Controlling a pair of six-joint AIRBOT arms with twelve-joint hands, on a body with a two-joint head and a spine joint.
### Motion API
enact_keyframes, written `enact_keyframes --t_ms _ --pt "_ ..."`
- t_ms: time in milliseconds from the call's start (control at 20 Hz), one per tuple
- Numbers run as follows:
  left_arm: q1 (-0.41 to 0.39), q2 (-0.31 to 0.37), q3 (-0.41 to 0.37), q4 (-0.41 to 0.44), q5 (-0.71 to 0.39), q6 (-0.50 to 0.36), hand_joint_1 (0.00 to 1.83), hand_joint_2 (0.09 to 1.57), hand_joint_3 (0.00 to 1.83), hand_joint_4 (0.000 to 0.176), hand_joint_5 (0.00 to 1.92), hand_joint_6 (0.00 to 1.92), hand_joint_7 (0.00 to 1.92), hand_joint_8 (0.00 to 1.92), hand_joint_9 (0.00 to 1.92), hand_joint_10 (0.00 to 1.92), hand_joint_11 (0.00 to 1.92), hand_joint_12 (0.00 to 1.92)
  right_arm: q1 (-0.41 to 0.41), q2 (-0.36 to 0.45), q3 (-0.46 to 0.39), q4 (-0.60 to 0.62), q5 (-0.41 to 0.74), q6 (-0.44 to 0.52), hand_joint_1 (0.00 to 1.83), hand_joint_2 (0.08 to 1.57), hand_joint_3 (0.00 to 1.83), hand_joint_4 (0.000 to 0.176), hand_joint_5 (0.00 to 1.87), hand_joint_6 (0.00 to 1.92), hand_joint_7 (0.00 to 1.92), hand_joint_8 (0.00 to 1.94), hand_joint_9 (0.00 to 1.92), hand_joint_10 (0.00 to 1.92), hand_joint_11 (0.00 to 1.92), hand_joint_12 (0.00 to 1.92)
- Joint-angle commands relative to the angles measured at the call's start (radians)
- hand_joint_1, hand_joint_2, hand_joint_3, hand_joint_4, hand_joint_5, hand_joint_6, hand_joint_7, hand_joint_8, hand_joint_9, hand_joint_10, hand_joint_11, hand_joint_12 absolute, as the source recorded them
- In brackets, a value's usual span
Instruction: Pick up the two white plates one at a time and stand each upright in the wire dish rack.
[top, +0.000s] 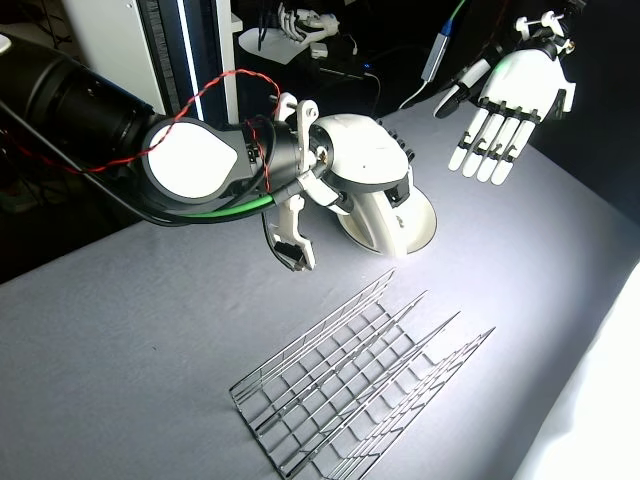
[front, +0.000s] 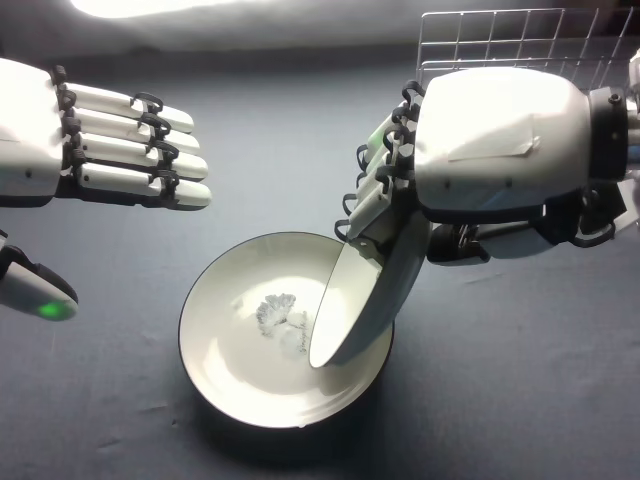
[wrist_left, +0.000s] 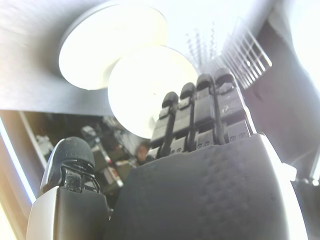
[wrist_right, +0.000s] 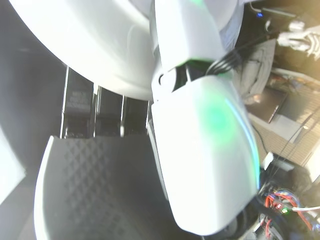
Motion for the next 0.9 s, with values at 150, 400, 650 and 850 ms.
enact_keyframes --t_ms 150,400,650,850 --pt "0.027 0.022 0.019 -0.112 -0.024 0.012 0.00 1.18 0.01 0.000 0.00 0.00 0.00 0.00 0.00 0.00 0.00 0.00 0.044 0.030 -0.031 0.211 0.066 0.005 1.49 1.11 0.00 0.000 0.85 1.05 0.92 0.91 0.98 1.01 0.84 1.54" --pt "0.075 -0.009 0.077 -0.134 -0.030 0.053 0.00 1.17 0.00 0.000 0.00 0.00 0.00 0.00 0.00 0.00 0.00 0.00 0.074 0.049 -0.055 0.376 0.035 0.005 1.49 1.10 0.00 0.000 0.85 1.08 0.94 0.89 0.98 0.98 0.88 1.49" --pt "0.071 -0.032 0.118 -0.143 -0.050 0.069 0.00 1.18 0.00 0.000 0.00 0.00 0.00 0.00 0.00 0.00 0.00 0.00 0.119 0.057 -0.080 0.552 0.003 0.008 1.49 1.11 0.00 0.000 0.86 1.08 0.92 0.92 0.98 0.98 0.88 1.48" --pt "0.062 -0.039 0.114 -0.142 -0.050 0.070 0.00 1.18 0.01 0.000 0.00 0.00 0.00 0.00 0.00 0.00 0.00 0.00 0.158 0.059 -0.092 0.711 -0.023 0.010 1.49 1.12 0.00 0.000 0.84 1.09 0.90 0.96 0.95 1.03 0.83 1.54"
